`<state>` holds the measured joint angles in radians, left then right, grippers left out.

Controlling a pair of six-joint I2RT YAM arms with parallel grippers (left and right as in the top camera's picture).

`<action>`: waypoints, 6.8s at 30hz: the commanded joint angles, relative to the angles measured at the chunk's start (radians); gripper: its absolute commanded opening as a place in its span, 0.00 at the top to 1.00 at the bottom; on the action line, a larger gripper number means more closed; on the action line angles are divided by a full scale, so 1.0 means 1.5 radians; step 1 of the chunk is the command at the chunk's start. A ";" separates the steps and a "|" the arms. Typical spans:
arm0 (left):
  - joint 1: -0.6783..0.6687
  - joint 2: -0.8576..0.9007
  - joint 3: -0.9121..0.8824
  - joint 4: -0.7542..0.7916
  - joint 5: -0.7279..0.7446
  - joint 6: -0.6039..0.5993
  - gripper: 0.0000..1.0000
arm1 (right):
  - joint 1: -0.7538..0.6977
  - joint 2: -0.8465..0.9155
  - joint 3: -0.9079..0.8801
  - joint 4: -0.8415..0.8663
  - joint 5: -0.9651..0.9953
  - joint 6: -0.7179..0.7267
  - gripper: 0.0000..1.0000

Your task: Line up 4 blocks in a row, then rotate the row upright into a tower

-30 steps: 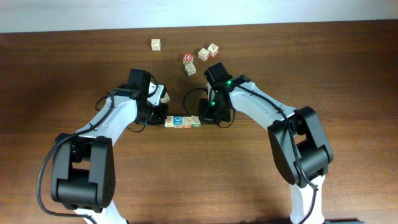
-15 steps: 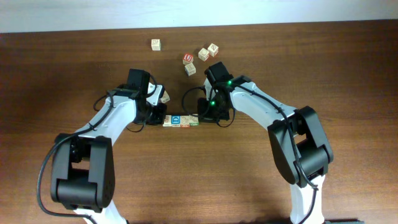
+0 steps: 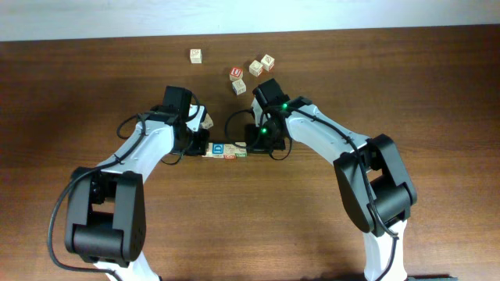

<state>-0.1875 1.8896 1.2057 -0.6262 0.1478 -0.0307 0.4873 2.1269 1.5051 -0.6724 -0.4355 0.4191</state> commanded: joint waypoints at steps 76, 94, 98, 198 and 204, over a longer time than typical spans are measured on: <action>-0.030 0.006 0.046 -0.025 -0.009 -0.019 1.00 | -0.038 -0.081 -0.139 -0.116 -0.023 0.041 0.96; -0.030 0.006 0.046 -0.027 -0.009 -0.019 1.00 | -0.060 -0.081 0.054 -0.255 0.091 0.037 0.95; -0.031 0.006 0.046 -0.027 -0.009 -0.019 1.00 | -0.059 -0.081 -0.038 -0.181 0.107 0.130 0.96; -0.030 0.006 0.054 -0.022 0.021 -0.025 1.00 | -0.032 -0.051 0.058 -0.045 0.036 -0.027 0.91; -0.009 0.006 0.100 -0.022 0.020 -0.047 0.70 | -0.002 -0.035 0.061 -0.031 0.037 -0.024 0.91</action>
<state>-0.2260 1.9018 1.3083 -0.6621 0.1673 -0.0872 0.4393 2.0411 1.5860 -0.7097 -0.3725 0.3923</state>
